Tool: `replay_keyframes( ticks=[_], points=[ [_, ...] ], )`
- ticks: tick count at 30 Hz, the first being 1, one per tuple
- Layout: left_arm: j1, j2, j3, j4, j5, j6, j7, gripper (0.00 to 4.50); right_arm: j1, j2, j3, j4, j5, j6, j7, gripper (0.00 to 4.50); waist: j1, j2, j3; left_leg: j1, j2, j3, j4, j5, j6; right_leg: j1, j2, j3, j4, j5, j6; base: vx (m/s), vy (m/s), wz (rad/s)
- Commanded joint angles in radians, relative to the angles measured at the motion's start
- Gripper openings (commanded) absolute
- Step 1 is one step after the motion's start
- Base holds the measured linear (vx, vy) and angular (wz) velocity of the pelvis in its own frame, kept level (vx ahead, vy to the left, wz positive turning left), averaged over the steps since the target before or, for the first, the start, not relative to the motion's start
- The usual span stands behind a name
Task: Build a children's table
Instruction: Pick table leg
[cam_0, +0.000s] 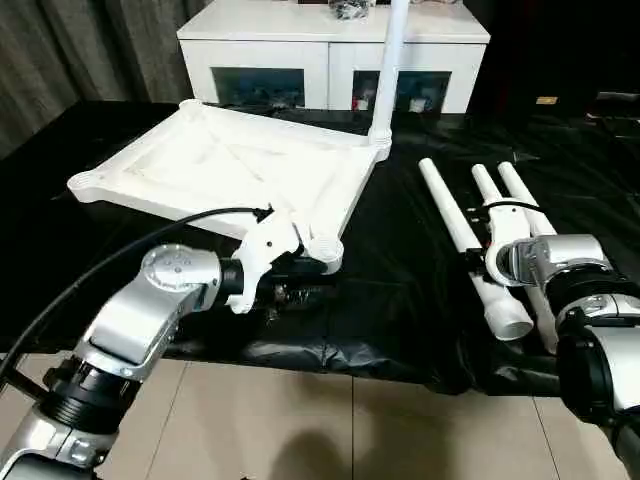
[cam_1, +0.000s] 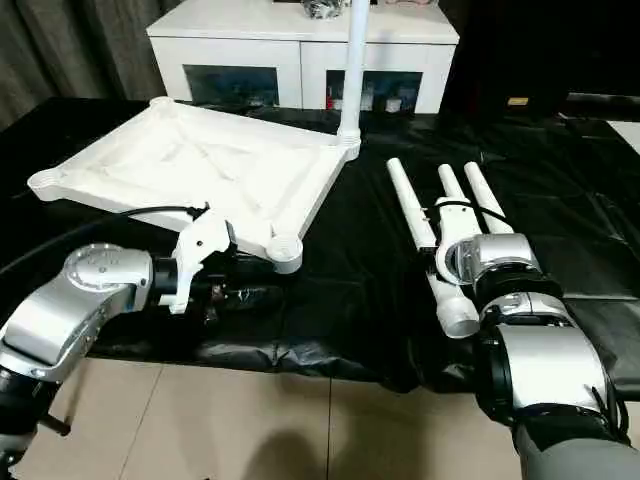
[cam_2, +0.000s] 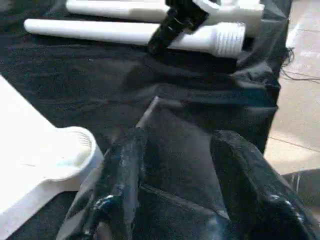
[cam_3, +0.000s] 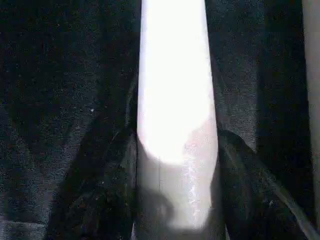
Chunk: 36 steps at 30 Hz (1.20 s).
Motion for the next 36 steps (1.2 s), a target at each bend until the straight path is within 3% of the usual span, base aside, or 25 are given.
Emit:
replay_keyframes(
  ticks=[1, 2, 3, 4, 7, 8, 10, 12, 13, 15, 17, 19, 20, 21, 22, 23, 24, 25, 27, 28, 31, 33, 34, 35, 36],
  points=[
    [-0.027, -0.009, 0.037, 0.019, -0.001, 0.006, 0.022, 2.75, -0.009, 0.019, -0.023, 0.028, 0.024, -0.007, -0.007, 1.77, 0.001, 0.008, -0.066, 0.010, 0.013, 0.003, -0.066, -0.272, -0.022, 0.043, -0.030, 0.020, -0.076, -0.218, -0.263, 0.000, 0.000, 0.00],
    [-0.027, -0.009, 0.037, 0.019, -0.001, 0.006, 0.022, 2.84, -0.009, 0.019, -0.023, 0.028, 0.024, -0.007, -0.007, 1.77, 0.001, 0.005, -0.066, 0.009, 0.013, 0.003, -0.066, -0.273, -0.022, 0.045, -0.030, 0.020, -0.075, -0.215, -0.264, 0.000, 0.000, 0.00],
    [-0.043, -0.017, 0.043, 0.045, 0.008, -0.004, 0.042, 2.92, -0.016, 0.020, -0.045, 0.022, 0.040, -0.010, -0.016, 1.77, -0.001, 0.017, -0.066, 0.011, 0.012, 0.003, -0.066, -0.285, -0.025, 0.042, -0.028, 0.019, -0.077, -0.210, -0.265, 0.000, 0.000, 0.00],
    [-0.058, -0.027, 0.048, 0.071, 0.013, -0.013, 0.060, 2.98, -0.022, 0.019, -0.057, 0.015, 0.050, -0.014, -0.021, 1.77, -0.001, 0.013, -0.067, 0.011, 0.012, 0.001, -0.065, -0.284, -0.025, 0.044, -0.028, 0.019, -0.074, -0.202, -0.268, 0.000, 0.000, 0.00],
    [-0.111, -0.071, 0.084, 0.146, 0.017, -0.026, 0.131, 3.18, -0.036, 0.019, -0.088, -0.026, 0.084, -0.027, -0.025, 1.77, 0.000, 0.023, -0.071, 0.010, 0.008, 0.000, -0.062, -0.272, -0.018, 0.050, -0.028, 0.017, -0.071, -0.160, -0.280, 0.000, 0.000, 0.00],
    [-0.124, -0.088, 0.101, 0.164, 0.011, -0.024, 0.155, 3.27, -0.033, 0.020, -0.089, -0.050, 0.087, -0.049, -0.025, 1.77, 0.000, 0.020, -0.071, 0.008, 0.007, 0.002, -0.061, -0.259, -0.012, 0.051, -0.028, 0.017, -0.071, -0.144, -0.283, 0.000, 0.000, 0.00],
    [-0.149, -0.126, 0.142, 0.195, -0.004, 0.004, 0.217, 3.40, -0.013, 0.025, -0.086, -0.112, 0.081, -0.095, -0.038, 1.76, 0.003, 0.018, -0.075, -0.001, 0.005, 0.002, -0.055, -0.179, 0.015, 0.060, -0.031, 0.018, -0.066, -0.073, -0.293, 0.000, 0.000, 0.00],
    [-0.170, -0.186, 0.199, 0.223, -0.027, 0.036, 0.303, 3.61, 0.051, 0.050, -0.103, -0.265, 0.086, -0.160, -0.094, 1.75, 0.009, 0.021, -0.079, -0.002, 0.005, 0.005, -0.049, -0.115, 0.040, 0.060, -0.031, 0.019, -0.062, -0.008, -0.294, 0.000, 0.000, 0.00],
    [-0.173, -0.201, 0.208, 0.220, -0.037, 0.041, 0.316, 3.71, 0.085, 0.065, -0.113, -0.342, 0.088, -0.181, -0.125, 1.75, 0.010, 0.022, -0.087, -0.007, 0.004, 0.001, -0.045, -0.059, 0.062, 0.064, -0.031, 0.018, -0.054, 0.051, -0.298, 0.000, 0.000, 0.00],
    [-0.184, -0.233, 0.227, 0.217, -0.062, 0.051, 0.337, 3.81, 0.155, 0.098, -0.133, -0.508, 0.092, -0.225, -0.177, 1.75, 0.019, 0.019, -0.093, -0.011, 0.000, 0.002, -0.038, 0.023, 0.109, 0.060, -0.025, 0.018, -0.046, 0.153, -0.295, 0.000, 0.000, 0.00],
    [-0.210, -0.283, 0.257, 0.228, -0.096, 0.051, 0.371, 3.86, 0.223, 0.138, -0.144, -0.676, 0.083, -0.279, -0.239, 1.75, 0.023, 0.023, -0.097, -0.010, 0.001, 0.002, -0.033, 0.039, 0.136, 0.056, -0.026, 0.018, -0.044, 0.172, -0.300, 0.000, 0.000, 0.00],
    [-0.252, -0.345, 0.296, 0.258, -0.121, 0.042, 0.424, 4.08, 0.288, 0.162, -0.101, -0.826, 0.049, -0.337, -0.255, 1.75, 0.026, 0.020, -0.094, -0.010, 0.004, 0.003, -0.035, 0.023, 0.142, 0.052, -0.025, 0.018, -0.049, 0.140, -0.296, 0.000, 0.000, 0.00],
    [-0.274, -0.375, 0.320, 0.274, -0.145, 0.039, 0.440, 4.17, 0.315, 0.176, -0.076, -0.889, 0.036, -0.365, -0.256, 1.75, 0.030, 0.028, -0.096, -0.007, 0.006, 0.003, -0.032, 0.018, 0.141, 0.048, -0.025, 0.018, -0.049, 0.129, -0.292, 0.000, 0.000, 0.00],
    [-0.309, -0.415, 0.360, 0.293, -0.198, 0.051, 0.445, 4.22, 0.353, 0.186, -0.006, -0.972, 0.002, -0.416, -0.234, 1.75, 0.031, 0.027, -0.095, -0.011, 0.005, 0.001, -0.033, 0.015, 0.140, 0.050, -0.025, 0.017, -0.048, 0.116, -0.286, 0.000, 0.000, 0.00],
    [-0.311, -0.417, 0.362, 0.294, -0.202, 0.052, 0.445, 4.28, 0.355, 0.186, -0.001, -0.977, -0.001, -0.420, -0.233, 1.75, 0.031, 0.038, -0.090, -0.015, 0.002, 0.000, -0.035, 0.004, 0.133, 0.050, -0.024, 0.015, -0.050, 0.092, -0.279, 0.000, 0.000, 0.00],
    [-0.328, -0.434, 0.378, 0.299, -0.232, 0.069, 0.442, 4.28, 0.368, 0.187, 0.036, -1.006, -0.017, -0.448, -0.214, 1.75, 0.032, 0.029, -0.088, -0.009, 0.007, 0.000, -0.038, -0.044, 0.118, 0.046, -0.025, 0.016, -0.058, 0.040, -0.271, 0.000, 0.000, 0.00],
    [-0.350, -0.453, 0.394, 0.303, -0.266, 0.088, 0.440, 4.46, 0.389, 0.183, 0.093, -1.049, -0.047, -0.490, -0.192, 1.75, 0.028, 0.032, -0.081, -0.010, 0.005, 0.002, -0.043, -0.108, 0.093, 0.044, -0.026, 0.016, -0.065, -0.041, -0.254, 0.000, 0.000, 0.00],
    [-0.350, -0.453, 0.394, 0.303, -0.266, 0.088, 0.440, 4.50, 0.389, 0.183, 0.093, -1.049, -0.047, -0.490, -0.192, 1.75, 0.027, 0.032, -0.080, -0.010, 0.004, 0.002, -0.045, -0.127, 0.086, 0.044, -0.026, 0.017, -0.069, -0.067, -0.248, 0.000, 0.000, 0.00],
    [-0.386, -0.480, 0.420, 0.323, -0.296, 0.105, 0.464, 4.50, 0.418, 0.185, 0.169, -1.119, -0.090, -0.536, -0.163, 1.75, 0.025, 0.036, -0.077, -0.011, 0.004, 0.001, -0.047, -0.154, 0.071, 0.044, -0.027, 0.018, -0.074, -0.109, -0.225, 0.000, 0.000, 0.00],
    [-0.389, -0.483, 0.423, 0.326, -0.296, 0.105, 0.467, 4.50, 0.421, 0.185, 0.174, -1.126, -0.093, -0.538, -0.161, 1.75, 0.024, 0.040, -0.076, -0.011, 0.003, 0.000, -0.047, -0.160, 0.066, 0.045, -0.026, 0.018, -0.075, -0.116, -0.219, 0.000, 0.000, 0.00],
    [-0.405, -0.501, 0.454, 0.354, -0.311, 0.113, 0.492, 4.50, 0.433, 0.188, 0.228, -1.157, -0.135, -0.587, -0.152, 1.75, 0.016, 0.039, -0.078, -0.015, 0.001, -0.004, -0.049, -0.158, 0.056, 0.048, -0.026, 0.017, -0.077, -0.108, -0.206, 0.000, 0.000, 0.00],
    [-0.430, -0.527, 0.536, 0.382, -0.394, 0.131, 0.543, 4.50, 0.438, 0.189, 0.260, -1.167, -0.153, -0.609, -0.146, 1.75, 0.015, 0.040, -0.079, -0.015, -0.001, -0.004, -0.049, -0.159, 0.057, 0.049, -0.025, 0.017, -0.076, -0.097, -0.214, 0.000, 0.000, 0.00],
    [-0.430, -0.527, 0.536, 0.382, -0.394, 0.131, 0.543, 4.50, 0.438, 0.189, 0.260, -1.167, -0.153, -0.609, -0.146, 1.75, 0.015, 0.037, -0.080, -0.015, -0.002, -0.003, -0.047, -0.157, 0.058, 0.049, -0.024, 0.017, -0.073, -0.084, -0.222, 0.000, 0.000, 0.00],
    [-0.454, -0.537, 0.598, 0.410, -0.452, 0.133, 0.581, 4.50, 0.439, 0.188, 0.289, -1.170, -0.170, -0.626, -0.140, 1.75, 0.016, 0.037, -0.080, -0.016, -0.003, -0.004, -0.046, -0.156, 0.061, 0.049, -0.025, 0.016, -0.073, -0.081, -0.227, 0.000, 0.000, 0.00],
    [-0.455, -0.538, 0.601, 0.411, -0.454, 0.133, 0.583, 4.50, 0.439, 0.188, 0.290, -1.170, -0.171, -0.626, -0.140, 1.75, 0.016, 0.038, -0.081, -0.016, -0.003, -0.004, -0.046, -0.155, 0.063, 0.049, -0.025, 0.016, -0.073, -0.077, -0.228, 0.000, 0.000, 0.00]
  ],
)
